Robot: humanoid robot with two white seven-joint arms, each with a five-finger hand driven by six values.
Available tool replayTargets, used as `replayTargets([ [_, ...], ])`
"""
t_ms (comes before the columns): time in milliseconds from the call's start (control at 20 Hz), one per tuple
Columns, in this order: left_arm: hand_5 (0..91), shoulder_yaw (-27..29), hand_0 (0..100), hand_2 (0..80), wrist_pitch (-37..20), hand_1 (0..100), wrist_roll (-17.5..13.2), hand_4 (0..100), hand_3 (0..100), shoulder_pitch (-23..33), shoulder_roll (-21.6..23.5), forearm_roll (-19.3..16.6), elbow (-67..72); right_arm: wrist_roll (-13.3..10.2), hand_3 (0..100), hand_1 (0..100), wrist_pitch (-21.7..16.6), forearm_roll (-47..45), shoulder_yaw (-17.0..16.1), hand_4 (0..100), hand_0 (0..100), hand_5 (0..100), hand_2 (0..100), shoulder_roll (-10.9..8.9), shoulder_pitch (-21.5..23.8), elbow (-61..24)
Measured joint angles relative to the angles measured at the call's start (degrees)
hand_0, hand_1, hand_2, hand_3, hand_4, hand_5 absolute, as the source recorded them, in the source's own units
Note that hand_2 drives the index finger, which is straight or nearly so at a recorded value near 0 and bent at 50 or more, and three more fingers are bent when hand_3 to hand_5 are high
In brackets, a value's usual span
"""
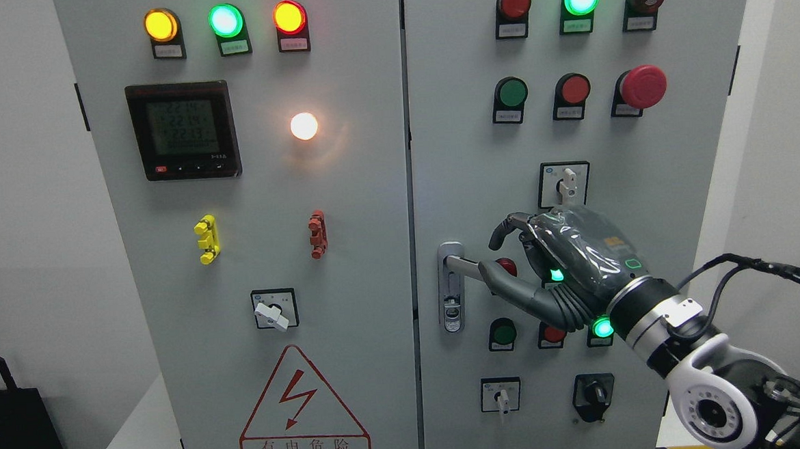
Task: Release door handle
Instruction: 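Place the right hand fingers over the top of the silver handle, then close the right hand fingers around the silver handle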
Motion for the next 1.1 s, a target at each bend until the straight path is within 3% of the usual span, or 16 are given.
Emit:
replayTargets([
  [1101,0.0,0.0,12,0.0,0.01,39,0.0,0,0,0.0,0.0,0.0,0.0,-0.33,100,18,0.0,-0.01,0.25,100,39,100,42,2.0,0.8,0.78],
])
